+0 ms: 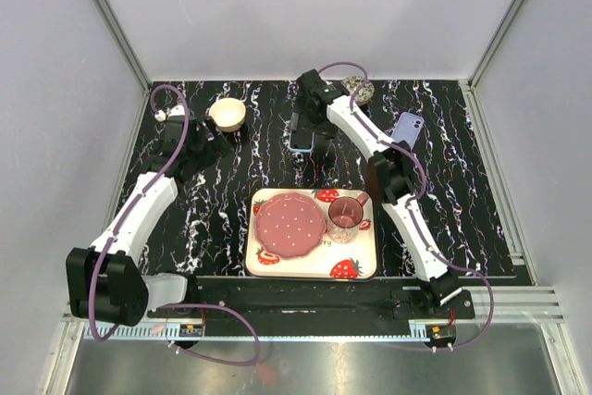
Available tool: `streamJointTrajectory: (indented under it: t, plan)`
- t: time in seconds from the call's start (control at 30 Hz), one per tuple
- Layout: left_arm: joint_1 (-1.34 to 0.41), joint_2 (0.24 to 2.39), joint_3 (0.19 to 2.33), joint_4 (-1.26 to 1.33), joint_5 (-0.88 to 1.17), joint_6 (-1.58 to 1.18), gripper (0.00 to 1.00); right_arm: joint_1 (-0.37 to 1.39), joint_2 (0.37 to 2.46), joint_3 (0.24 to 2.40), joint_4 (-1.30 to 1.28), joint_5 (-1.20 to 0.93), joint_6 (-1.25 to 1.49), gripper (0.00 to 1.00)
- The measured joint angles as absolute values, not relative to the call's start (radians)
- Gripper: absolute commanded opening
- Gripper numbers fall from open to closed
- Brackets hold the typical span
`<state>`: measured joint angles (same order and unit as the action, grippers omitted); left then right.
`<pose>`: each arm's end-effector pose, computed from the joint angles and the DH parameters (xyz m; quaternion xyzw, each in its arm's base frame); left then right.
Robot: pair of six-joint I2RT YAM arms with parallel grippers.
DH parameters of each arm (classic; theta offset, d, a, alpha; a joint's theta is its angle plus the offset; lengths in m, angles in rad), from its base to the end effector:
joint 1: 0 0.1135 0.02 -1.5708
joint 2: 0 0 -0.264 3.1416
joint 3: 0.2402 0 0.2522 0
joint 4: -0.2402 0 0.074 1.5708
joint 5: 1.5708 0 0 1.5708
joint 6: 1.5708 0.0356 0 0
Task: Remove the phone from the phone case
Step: Pick up the phone at the center of the board.
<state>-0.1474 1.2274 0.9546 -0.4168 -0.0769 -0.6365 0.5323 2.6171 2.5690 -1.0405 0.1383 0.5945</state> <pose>0.2652 -0.0366 0.2842 -0.2347 0.8730 -0.1307 0.4071 0.4736 0.2732 0.1971 0.0466 0.9678 0.0705 0.2372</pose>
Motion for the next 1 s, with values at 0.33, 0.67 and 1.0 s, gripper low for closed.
streamJointTrajectory:
  t: [0.33, 0.67, 1.0]
  plan:
    - [-0.147, 1.254, 0.955, -0.417, -0.03, -0.62, 0.99, 0.582, 2.701, 2.618, -1.01, 0.124, 0.529, 1.0]
    - [-0.147, 1.274, 0.954, -0.417, -0.011, -0.61, 0.99, 0.604, 2.724, 2.646, -1.018, 0.194, 0.493, 1.0]
    - [-0.147, 1.274, 0.955, -0.424, 0.0, -0.596, 0.99, 0.613, 2.734, 2.667, -1.031, 0.244, 0.497, 1.0]
